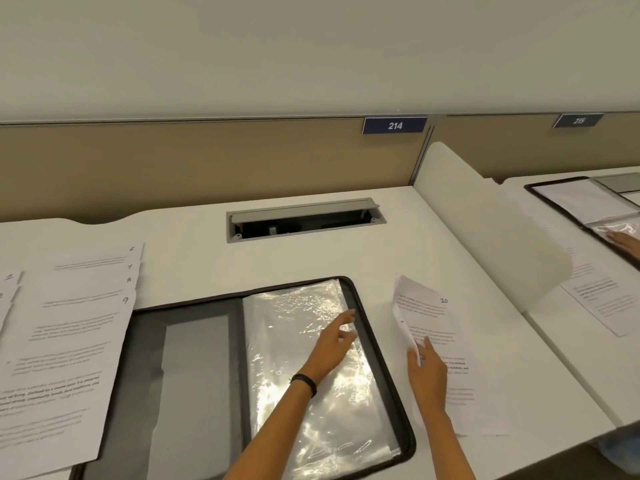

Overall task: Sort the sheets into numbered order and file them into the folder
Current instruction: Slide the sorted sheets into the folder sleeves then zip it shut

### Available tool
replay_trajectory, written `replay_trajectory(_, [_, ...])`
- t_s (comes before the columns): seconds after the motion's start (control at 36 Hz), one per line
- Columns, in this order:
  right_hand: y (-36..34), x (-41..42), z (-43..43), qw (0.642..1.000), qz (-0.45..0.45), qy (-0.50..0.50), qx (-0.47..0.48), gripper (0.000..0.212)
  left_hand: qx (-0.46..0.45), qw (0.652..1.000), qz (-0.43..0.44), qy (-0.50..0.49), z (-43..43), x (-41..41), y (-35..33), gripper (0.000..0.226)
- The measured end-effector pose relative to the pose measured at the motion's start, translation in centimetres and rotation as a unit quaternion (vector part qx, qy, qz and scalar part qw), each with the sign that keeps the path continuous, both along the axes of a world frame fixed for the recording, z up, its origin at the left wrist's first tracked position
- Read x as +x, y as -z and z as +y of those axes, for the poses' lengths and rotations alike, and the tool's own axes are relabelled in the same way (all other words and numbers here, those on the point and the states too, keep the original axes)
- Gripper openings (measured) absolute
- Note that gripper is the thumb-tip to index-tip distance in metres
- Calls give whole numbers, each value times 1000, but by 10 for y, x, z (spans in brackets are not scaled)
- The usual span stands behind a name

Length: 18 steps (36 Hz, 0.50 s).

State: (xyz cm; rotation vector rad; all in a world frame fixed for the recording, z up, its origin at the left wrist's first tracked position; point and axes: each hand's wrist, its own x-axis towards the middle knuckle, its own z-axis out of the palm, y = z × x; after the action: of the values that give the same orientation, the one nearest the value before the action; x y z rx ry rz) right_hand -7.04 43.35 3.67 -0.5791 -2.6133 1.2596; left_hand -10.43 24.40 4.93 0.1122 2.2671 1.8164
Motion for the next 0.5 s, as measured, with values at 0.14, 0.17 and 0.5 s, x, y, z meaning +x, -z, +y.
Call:
replay_trajectory(0.14, [-22, -10, -22, 999, 19, -22, -22, 41, 16, 995, -76, 63, 20, -2, -26, 51])
replay_trajectory(0.17, [-26, -12, -27, 999, 26, -30, -24, 40, 19, 994, -78, 69, 22, -1, -27, 53])
replay_trajectory(0.5, [-51, -23, -81, 974, 44, -204, -89, 42, 181, 980, -64, -57, 0, 13, -57, 36])
